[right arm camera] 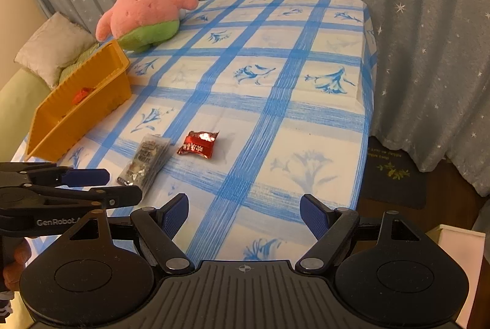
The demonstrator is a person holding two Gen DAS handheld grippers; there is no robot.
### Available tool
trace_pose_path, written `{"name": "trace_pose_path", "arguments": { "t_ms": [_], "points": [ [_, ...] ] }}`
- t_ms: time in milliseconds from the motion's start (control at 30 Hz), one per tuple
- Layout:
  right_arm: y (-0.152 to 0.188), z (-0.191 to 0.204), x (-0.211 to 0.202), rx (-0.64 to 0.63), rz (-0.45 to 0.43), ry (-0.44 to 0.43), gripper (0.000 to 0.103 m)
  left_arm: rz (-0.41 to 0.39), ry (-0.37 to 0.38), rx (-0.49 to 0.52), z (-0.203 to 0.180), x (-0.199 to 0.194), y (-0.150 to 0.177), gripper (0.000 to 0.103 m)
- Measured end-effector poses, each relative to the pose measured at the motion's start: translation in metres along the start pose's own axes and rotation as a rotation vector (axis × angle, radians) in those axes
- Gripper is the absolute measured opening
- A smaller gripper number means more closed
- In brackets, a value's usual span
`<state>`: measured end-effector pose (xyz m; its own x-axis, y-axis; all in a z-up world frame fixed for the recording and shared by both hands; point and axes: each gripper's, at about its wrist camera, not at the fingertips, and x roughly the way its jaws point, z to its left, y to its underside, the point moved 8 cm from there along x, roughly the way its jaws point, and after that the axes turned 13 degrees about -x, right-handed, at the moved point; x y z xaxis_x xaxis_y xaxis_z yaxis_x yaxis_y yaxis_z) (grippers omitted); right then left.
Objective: Organize snacks
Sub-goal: 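Move both open tools back toward the clear seed-bar packet and red foil packet, then close the left tool on the clear seed-bar packet while the right tool closes on the red foil packet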
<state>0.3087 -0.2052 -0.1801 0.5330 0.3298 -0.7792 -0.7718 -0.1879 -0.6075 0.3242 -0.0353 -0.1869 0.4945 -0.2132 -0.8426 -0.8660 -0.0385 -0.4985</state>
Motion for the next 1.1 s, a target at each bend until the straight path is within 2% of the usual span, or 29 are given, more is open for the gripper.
{"name": "trace_pose_path", "arguments": {
  "t_ms": [433,600,633,833,1100],
  "points": [
    [-0.015,0.004,0.022,-0.054,0.005,-0.017,0.08,0.006,-0.027,0.001,0.009,0.032,-0.017,0.053],
    [-0.023,0.007,0.031,-0.108,-0.002,-0.025,0.08,0.001,-0.021,0.004,0.008,0.038,-0.022,0.039],
    [-0.025,0.008,0.033,-0.124,-0.005,-0.027,0.08,0.0,-0.015,0.003,0.008,0.039,-0.022,0.035],
    [-0.04,0.015,0.046,-0.26,-0.024,-0.054,0.08,-0.017,-0.033,0.022,0.012,0.035,-0.023,0.034],
    [-0.053,0.036,0.072,-0.501,-0.026,-0.126,0.079,-0.038,-0.071,-0.048,0.041,0.016,-0.027,0.034]
  ]
}}
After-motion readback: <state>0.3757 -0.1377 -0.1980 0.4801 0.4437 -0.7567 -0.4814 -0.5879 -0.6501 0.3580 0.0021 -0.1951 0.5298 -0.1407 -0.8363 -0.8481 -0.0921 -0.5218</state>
